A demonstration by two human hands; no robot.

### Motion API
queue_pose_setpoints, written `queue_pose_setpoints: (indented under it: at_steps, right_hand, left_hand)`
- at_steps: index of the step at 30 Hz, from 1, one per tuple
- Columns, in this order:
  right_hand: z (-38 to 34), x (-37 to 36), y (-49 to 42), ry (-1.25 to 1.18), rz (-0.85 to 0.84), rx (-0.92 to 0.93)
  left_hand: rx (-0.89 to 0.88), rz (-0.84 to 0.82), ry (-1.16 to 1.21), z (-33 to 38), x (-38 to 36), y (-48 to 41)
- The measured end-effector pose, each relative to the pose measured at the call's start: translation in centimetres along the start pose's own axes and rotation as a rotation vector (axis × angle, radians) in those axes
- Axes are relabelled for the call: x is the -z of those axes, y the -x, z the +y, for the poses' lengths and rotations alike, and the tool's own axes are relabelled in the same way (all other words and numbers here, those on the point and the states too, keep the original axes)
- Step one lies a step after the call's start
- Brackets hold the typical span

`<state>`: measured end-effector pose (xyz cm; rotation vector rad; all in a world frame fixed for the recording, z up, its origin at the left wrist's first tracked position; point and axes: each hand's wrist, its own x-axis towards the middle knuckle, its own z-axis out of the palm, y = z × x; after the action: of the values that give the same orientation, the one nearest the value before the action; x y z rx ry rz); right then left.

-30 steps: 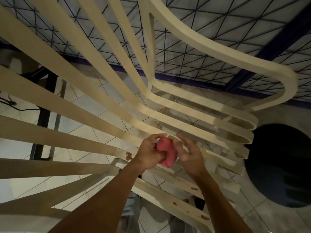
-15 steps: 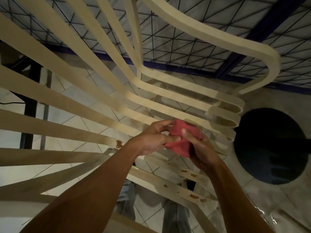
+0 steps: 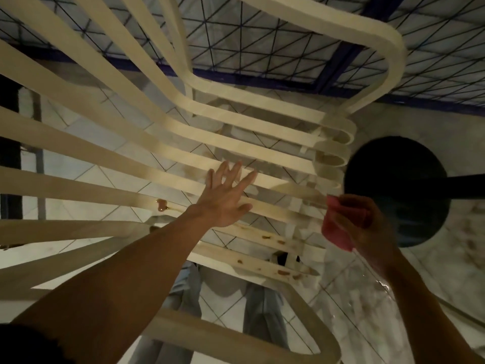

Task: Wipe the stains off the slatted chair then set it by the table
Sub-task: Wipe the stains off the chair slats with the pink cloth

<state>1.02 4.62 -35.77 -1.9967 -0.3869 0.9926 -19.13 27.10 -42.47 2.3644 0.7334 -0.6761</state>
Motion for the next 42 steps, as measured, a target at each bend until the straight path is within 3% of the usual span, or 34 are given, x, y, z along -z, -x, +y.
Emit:
queue_pose_setpoints:
  at_steps: [2,5,10,15,21,29,35,42]
  right_hand:
    - [1.6,0.2,1.1,0.038,-0.049,-0.06]
    - [4.2,-0.7,2.7,0.341,-0.044,0.014]
    - [5.6,-4.3,5.1,0.277,-0.022,0.05]
    - [6.4,-4.5,5.0,0.467,-0.048,0.148]
    - [6.2,-3.6,4.8,0.37,-0.116,0.077]
    - [5.9,-4.9,4.9,0.294,0.008,0.016]
    - [6.0,-5.4,4.6,0.226,-0.019,-0.086]
    - [7.3,-6.8,4.5,0.293,0.061,-0.125]
  left_hand:
    - [0.001,-0.005,-0.021,-0.1,-0.6,0.0]
    - [0.002,0.002,-0.021,-0.1,-0.9,-0.1]
    - [0.007,-0.019,0.015,0.0,-0.8,-0.1]
    - [0.018,-0.035,0.027,0.1,-0.8,-0.1]
    - [-0.005,-0.043,0.056,-0.2,-1.2,-0.1]
    - [-0.023,-0.058,0.039,-0.8,-1.4,-0.2]
    - [-0.027,-0.061,0.042,-0.7,-1.5,-0.3]
    - [-0.029,-0.078,0.047,-0.6,-1.5,-0.2]
